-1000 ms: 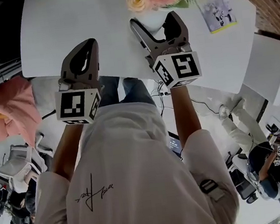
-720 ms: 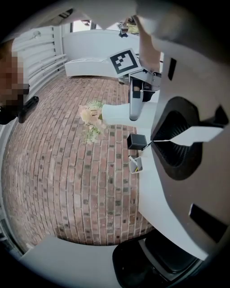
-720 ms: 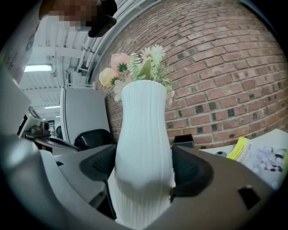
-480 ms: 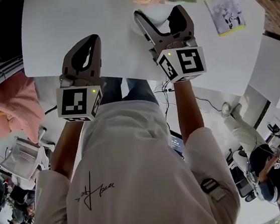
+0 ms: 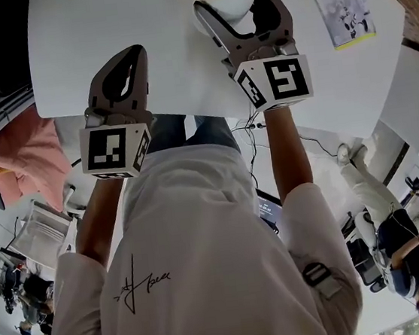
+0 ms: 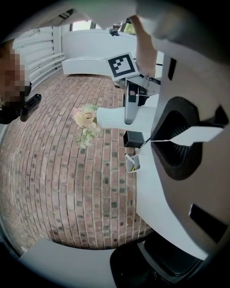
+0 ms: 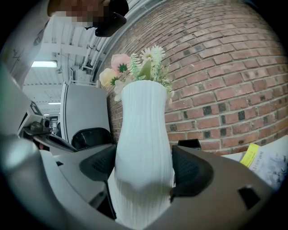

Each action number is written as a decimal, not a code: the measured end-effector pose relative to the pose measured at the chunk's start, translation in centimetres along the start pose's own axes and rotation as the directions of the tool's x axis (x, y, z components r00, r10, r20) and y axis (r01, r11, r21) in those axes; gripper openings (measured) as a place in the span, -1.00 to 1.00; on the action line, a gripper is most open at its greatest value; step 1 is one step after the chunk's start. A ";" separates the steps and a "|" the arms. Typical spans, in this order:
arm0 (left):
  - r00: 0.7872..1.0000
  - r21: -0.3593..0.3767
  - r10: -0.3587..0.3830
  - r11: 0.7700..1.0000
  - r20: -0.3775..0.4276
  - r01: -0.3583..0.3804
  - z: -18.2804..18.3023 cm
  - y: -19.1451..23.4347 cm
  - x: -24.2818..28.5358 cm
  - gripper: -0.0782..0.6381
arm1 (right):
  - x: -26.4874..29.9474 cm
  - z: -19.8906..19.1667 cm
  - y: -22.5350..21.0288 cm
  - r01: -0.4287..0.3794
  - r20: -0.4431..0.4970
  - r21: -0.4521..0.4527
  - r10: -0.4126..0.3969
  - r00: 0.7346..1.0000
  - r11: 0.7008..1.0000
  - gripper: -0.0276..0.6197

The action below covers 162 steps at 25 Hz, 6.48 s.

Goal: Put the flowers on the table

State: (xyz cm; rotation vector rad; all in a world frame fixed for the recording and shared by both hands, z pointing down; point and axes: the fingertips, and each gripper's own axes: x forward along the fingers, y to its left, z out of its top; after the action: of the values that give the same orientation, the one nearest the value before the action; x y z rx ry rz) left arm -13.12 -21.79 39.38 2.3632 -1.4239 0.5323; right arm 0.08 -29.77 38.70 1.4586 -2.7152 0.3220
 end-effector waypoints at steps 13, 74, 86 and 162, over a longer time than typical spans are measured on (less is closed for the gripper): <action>1.000 -0.016 -0.014 1.000 -0.010 0.013 -0.3 1.5 1.1 -0.75 | 2.8 0.5 0.5 -0.030 0.039 -0.043 0.032 0.999 0.999 0.34; 0.998 -0.055 0.008 0.998 -0.058 -0.011 -3.1 5.9 3.3 -0.75 | 6.2 -4.8 0.9 -0.041 0.036 -0.147 0.047 0.998 0.988 0.34; 0.999 -0.058 0.033 0.998 -0.010 -0.033 -2.3 5.2 3.9 -0.75 | 6.1 -4.8 1.5 -0.044 0.045 -0.161 0.052 0.998 0.986 0.34; 0.948 -0.117 0.106 0.990 0.301 -0.074 4.7 -8.3 -7.8 -0.75 | -14.7 3.0 7.6 -0.076 0.037 -0.130 0.082 0.996 0.989 -0.32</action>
State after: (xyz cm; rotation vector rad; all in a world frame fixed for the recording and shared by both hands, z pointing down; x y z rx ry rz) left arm -8.43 -14.29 30.80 2.3821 -1.6536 0.1079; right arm 2.12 -14.25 32.59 1.3427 -2.7736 0.1180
